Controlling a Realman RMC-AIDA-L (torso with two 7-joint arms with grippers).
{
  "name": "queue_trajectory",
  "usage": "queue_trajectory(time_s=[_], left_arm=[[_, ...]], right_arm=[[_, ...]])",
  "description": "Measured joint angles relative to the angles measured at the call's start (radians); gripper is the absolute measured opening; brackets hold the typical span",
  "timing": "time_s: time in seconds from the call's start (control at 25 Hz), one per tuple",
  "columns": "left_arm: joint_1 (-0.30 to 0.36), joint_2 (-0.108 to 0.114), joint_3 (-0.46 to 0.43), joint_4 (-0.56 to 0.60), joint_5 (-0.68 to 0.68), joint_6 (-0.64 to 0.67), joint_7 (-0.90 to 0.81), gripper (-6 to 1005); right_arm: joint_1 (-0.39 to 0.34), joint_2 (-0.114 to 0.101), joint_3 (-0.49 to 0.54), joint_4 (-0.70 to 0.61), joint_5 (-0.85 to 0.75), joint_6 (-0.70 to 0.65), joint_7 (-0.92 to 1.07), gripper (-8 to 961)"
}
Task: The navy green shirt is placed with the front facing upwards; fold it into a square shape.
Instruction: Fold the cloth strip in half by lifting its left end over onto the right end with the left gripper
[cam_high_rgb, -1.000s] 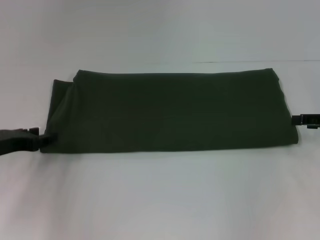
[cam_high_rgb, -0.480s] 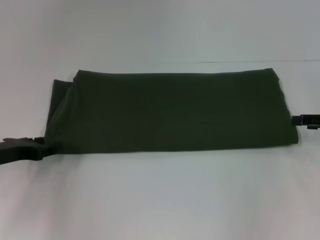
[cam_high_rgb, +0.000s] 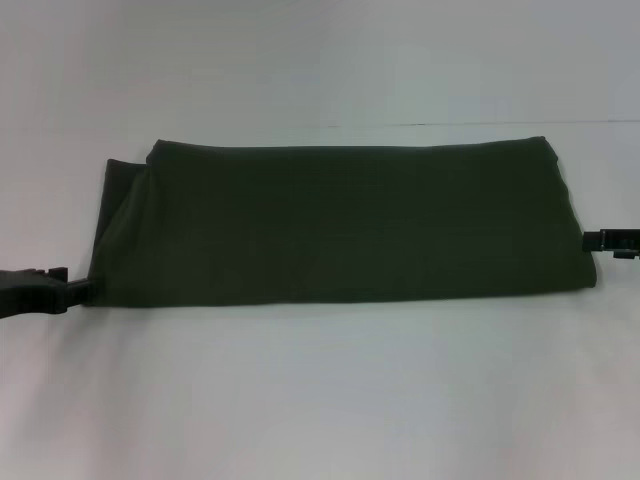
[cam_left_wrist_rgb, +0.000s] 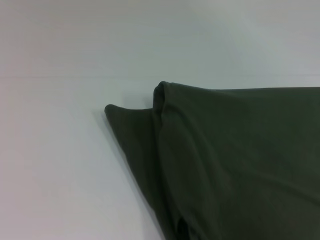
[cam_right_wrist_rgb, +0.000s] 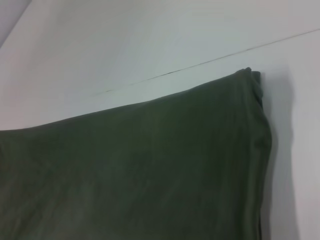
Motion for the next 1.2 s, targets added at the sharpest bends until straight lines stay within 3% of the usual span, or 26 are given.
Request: queue_trajectory(time_s=[0.84, 1.2], left_arm=[[-0.017, 0.001, 0.022, -0.024, 0.027, 0.005, -0.006, 585], [-0.027, 0.003, 0.024, -0.025, 0.027, -0.003, -0.006, 231]], right_arm=[[-0.003, 0.000, 0.003, 0.001, 0.000, 0.007, 0.000, 667], [-0.004, 0.000, 0.003, 0.002, 0.000, 0.007, 0.000, 641]])
